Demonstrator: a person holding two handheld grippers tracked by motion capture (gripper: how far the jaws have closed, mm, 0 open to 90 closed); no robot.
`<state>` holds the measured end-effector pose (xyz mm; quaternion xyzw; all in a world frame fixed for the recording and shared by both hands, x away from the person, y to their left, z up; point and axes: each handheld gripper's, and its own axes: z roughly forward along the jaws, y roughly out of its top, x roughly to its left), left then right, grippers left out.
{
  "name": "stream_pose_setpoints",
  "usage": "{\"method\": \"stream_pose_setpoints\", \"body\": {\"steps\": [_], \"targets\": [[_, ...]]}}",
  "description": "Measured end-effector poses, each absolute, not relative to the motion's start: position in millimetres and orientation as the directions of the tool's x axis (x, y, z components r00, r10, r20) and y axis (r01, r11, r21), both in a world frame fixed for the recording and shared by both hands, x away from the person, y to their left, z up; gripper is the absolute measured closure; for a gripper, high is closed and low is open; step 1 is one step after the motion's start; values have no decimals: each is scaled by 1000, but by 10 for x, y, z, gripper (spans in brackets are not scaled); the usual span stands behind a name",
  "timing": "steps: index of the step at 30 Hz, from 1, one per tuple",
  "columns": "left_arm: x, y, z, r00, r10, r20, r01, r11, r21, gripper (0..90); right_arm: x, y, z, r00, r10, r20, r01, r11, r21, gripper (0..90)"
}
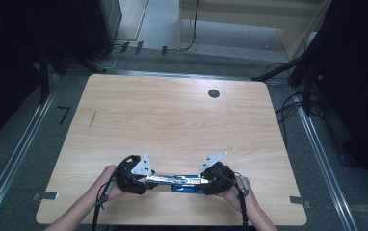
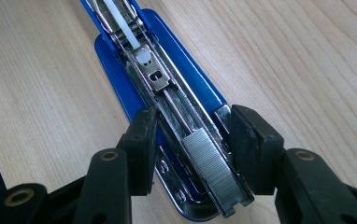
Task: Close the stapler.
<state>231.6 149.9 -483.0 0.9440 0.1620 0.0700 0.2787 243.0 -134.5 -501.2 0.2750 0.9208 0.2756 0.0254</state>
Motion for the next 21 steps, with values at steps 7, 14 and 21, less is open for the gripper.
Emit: {"method": "stream_pose_setpoints", "body": {"steps": [7, 14, 21], "targets": [[2322, 1478, -4798, 938, 342, 49, 263, -800, 539, 575, 2433, -1345, -5012, -849, 517, 107, 491, 698, 521, 547], [2325, 1477, -4770, 940, 339, 44, 262, -796, 546, 574, 2433, -1348, -5013, -849, 517, 108, 491, 698, 521, 547], [2342, 1469, -4856, 935, 352, 36, 283, -806, 520, 568, 2430, -1350, -5015, -849, 518, 106, 491, 697, 523, 547]]}}
